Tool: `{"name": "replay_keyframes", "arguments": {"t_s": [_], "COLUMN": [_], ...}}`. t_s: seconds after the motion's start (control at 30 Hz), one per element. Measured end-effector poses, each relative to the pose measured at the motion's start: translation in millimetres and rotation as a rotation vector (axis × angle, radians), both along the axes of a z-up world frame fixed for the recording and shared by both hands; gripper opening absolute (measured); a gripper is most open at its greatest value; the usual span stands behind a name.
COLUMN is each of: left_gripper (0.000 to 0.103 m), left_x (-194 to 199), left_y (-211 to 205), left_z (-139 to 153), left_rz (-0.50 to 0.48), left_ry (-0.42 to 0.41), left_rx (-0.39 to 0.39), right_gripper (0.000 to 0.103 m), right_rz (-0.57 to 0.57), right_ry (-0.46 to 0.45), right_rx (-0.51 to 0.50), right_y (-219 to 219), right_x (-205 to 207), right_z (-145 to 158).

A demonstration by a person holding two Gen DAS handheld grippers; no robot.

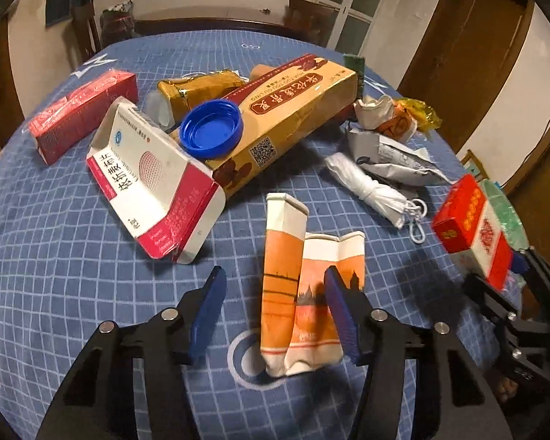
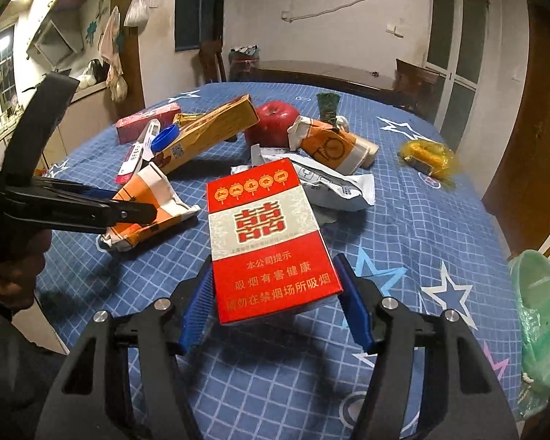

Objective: Collect trash
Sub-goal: 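Grasp the red cigarette pack with the right tool while the left tool grasps the orange wrapper, then carry both items over the green bin and open both tools to drop them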

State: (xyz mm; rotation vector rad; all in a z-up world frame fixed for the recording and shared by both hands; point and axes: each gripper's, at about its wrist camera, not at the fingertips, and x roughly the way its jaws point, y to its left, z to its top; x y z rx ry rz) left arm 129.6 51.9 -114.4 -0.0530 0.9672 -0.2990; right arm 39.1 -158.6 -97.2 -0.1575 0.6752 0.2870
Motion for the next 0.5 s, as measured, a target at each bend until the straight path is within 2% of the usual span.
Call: {"name": "replay_keyframes", "arguments": {"t_s": [0.07,0.1,0.13,0.3,0.4,0.5], "left_gripper": [0.041,0.023,0.017,0.013,0.013,0.013], "left_x": [2.1,2.4,2.8,-7.2,-12.5,-17.6], "left_y": [-3.3,-3.8,-3.4,-3.1,-14.8,-26.6], "left_z": [-1.7,-2.3,-3.1,4.7,23.7,46.9], "left_rz": [0.0,-0.003,-0.008,0.03,0.052,0.041], "left_ry": [-0.001,0.004,0.01,-0.004,-0.061,-0.121], "left_rx": [0.002,-0.002,-0.017,0.001,0.068,0.084], "right_gripper": [0.06,0.06,0.06,0.06,0.06,0.06], "right_rz": [0.0,0.001,0.003,-0.001,-0.019,-0.044], "right_ry": [-0.001,-0.002,-0.005,-0.028,-0.05,-0.075], "right_rx": [0.006,0.008,0.01,0.022,0.036,0.06], "right_y": [-1.4,-3.0,-4.1,-7.2,-13.8,-24.6], "right_x": [-0.2,1.8,2.1,-1.3,-3.7,-5.5], "right_z": [0.6,1.0,1.2,5.6,11.8,21.4]}}
